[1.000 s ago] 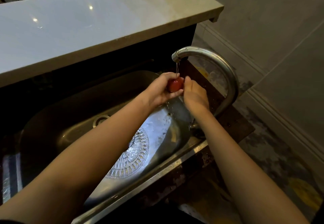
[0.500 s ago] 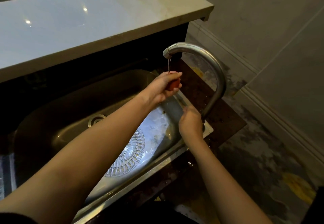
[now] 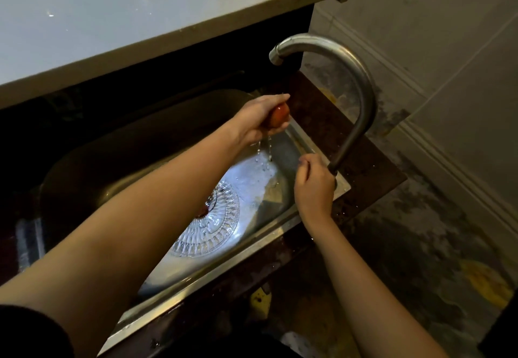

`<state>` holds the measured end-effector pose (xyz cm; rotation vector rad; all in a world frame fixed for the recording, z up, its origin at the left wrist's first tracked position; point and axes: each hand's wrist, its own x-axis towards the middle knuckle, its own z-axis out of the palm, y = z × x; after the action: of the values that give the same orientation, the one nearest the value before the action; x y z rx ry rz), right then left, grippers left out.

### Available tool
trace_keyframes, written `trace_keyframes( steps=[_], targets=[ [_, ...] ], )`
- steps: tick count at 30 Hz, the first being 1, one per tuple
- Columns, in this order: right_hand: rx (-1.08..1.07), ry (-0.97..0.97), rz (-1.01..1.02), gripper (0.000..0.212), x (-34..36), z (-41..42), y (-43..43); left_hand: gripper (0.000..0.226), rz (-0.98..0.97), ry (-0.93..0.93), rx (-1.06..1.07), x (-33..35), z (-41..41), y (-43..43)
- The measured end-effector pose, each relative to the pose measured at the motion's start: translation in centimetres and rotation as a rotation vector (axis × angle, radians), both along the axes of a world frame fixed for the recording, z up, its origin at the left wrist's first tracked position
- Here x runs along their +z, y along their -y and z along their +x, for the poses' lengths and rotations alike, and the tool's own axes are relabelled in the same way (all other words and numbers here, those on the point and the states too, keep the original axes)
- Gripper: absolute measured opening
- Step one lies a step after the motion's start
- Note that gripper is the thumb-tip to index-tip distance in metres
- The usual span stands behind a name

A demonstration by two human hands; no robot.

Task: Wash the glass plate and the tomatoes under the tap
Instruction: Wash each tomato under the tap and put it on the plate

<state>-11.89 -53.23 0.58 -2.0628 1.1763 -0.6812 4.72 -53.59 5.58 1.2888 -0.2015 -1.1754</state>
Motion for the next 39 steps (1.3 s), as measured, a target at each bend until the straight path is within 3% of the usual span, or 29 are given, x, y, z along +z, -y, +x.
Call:
trace_keyframes(
  steps=[6, 10, 13, 15, 18, 22, 27, 32, 36, 39],
  targets=[
    [-0.048, -0.035, -0.016, 0.028, 1.0, 0.8, -0.2, 0.02, 0.148, 0.296, -0.063, -1.9, 1.3, -2.8],
    [0.036, 0.017, -0.127, 0.025, 1.7, 2.6, -1.9, 0.024, 0.443, 0.655, -0.136, -4.7, 3.4, -6.2],
    [0.226, 0.021, 0.077, 0.021, 0.0, 4.8, -3.6, 0.03, 0.659, 0.736, -0.246, -7.8, 5.8, -9.5],
    [0.312, -0.07, 0.248, 0.021, -2.1, 6.7, -4.2, 0.029, 0.75, 0.771, -0.312, -10.0, 7.0, -11.7],
    [0.419, -0.348, 0.346, 0.023, -6.1, 9.3, -4.3, 0.031, 0.845, 0.761, -0.302, -12.8, 8.2, -14.4],
    [0.518, -0.739, 0.392, 0.029, -11.1, 12.1, -3.9, 0.041, 1.031, 0.966, -0.291, -16.8, 9.2, -17.4],
    [0.444, -0.939, 0.407, 0.037, -15.6, 13.6, -3.8, 0.053, 0.915, 1.007, -0.026, -21.0, 9.2, -19.5],
    [0.409, -0.865, 0.536, 0.038, -18.0, 14.4, -3.8, 0.056, 0.727, 0.942, 0.099, -23.8, 8.5, -20.1],
    [0.393, -0.832, 0.541, 0.043, -18.7, 14.6, -3.8, 0.054, 0.617, 0.977, 0.042, -24.5, 7.2, -20.1],
    [0.383, -0.83, 0.48, 0.054, -18.9, 14.5, -4.0, 0.059, 0.612, 1.16, -0.093, -25.1, 5.8, -20.6]
  ],
)
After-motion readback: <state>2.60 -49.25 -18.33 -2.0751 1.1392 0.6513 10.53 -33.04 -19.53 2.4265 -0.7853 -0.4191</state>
